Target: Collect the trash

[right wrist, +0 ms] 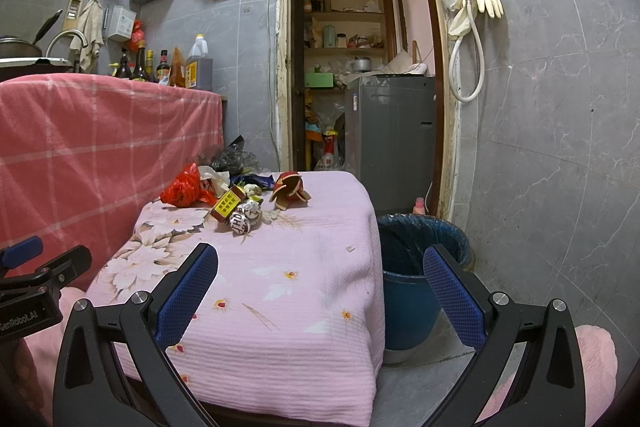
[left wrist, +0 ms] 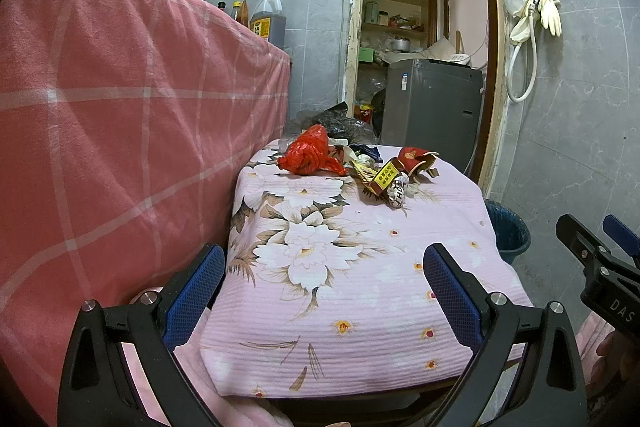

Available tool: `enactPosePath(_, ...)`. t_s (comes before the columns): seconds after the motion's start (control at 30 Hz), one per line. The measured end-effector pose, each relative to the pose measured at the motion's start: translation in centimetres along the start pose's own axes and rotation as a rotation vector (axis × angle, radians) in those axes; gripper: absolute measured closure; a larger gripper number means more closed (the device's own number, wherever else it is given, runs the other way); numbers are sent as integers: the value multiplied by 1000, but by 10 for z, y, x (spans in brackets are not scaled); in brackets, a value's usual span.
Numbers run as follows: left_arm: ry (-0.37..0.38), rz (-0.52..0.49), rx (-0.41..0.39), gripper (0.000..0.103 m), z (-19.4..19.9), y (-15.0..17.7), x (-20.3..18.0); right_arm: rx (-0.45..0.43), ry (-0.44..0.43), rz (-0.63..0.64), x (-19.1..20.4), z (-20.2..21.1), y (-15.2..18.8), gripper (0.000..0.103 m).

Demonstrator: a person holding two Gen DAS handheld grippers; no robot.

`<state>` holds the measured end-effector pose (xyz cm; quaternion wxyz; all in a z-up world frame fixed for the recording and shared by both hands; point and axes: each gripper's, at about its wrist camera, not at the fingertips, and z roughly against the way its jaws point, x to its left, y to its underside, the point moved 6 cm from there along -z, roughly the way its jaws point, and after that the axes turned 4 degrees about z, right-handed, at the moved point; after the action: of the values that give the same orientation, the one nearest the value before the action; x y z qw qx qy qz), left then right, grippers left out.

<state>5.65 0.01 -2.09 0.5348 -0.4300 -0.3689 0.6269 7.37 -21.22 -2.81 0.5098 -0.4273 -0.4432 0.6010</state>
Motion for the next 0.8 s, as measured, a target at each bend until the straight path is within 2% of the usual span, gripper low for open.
enactPosePath(0.37, -5, 0, 2, 6, -2, 1, 3, 5, 2, -3, -15, -9, -2, 0)
enactPosePath(0.4, -10, 1, 3, 6, -3, 0, 4, 7, 3, -4, -1, -2, 0, 0)
enactPosePath(0.5, -25, 9, 16, 6, -8, 2, 5, 23, 12, -5, 3, -1, 1, 0)
enactPosePath(0.6, -35, 21, 19, 6, -14, 7, 3, 41, 14, -7, -6, -16, 5, 0)
enactPosePath(0.8, -44, 16, 11, 6, -23, -7, 3, 69, -5, -26, -8, -28, -2, 0)
